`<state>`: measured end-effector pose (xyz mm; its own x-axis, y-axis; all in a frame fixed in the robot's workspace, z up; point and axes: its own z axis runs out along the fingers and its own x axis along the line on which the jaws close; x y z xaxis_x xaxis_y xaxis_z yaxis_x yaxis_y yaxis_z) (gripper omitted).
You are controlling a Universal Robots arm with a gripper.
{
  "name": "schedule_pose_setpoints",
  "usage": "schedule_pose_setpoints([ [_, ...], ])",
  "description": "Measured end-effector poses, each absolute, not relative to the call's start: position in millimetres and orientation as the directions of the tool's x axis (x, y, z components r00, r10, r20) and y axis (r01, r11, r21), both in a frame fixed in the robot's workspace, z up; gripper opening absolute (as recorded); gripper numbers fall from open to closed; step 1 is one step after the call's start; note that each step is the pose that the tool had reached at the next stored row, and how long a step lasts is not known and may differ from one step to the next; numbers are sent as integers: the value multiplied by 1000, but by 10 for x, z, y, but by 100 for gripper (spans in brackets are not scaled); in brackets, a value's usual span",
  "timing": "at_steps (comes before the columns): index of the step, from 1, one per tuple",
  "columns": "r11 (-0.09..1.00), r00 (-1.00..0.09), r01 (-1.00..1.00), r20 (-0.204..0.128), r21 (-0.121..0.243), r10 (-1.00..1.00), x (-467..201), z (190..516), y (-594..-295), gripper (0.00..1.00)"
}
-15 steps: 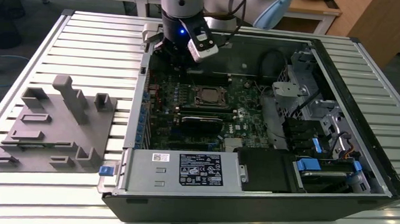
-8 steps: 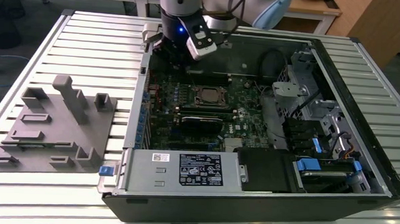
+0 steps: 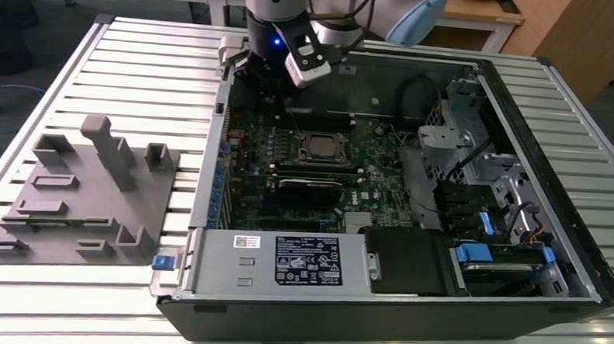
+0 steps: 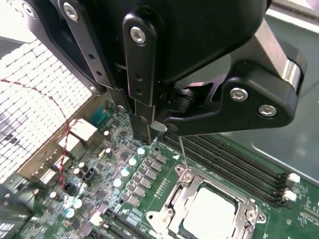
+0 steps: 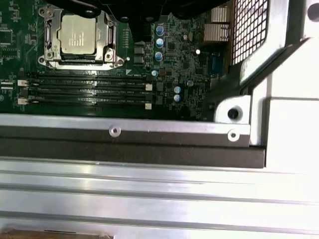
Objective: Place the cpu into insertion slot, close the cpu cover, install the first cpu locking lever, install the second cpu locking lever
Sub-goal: 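Install the first cpu locking lever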
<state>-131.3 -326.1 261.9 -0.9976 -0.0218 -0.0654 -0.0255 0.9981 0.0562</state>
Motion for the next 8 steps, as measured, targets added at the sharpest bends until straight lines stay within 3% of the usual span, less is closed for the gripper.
schedule_pose_setpoints([
  [8,998,-998,-25,-66,56,-21,-1328,2551,-3152,11],
])
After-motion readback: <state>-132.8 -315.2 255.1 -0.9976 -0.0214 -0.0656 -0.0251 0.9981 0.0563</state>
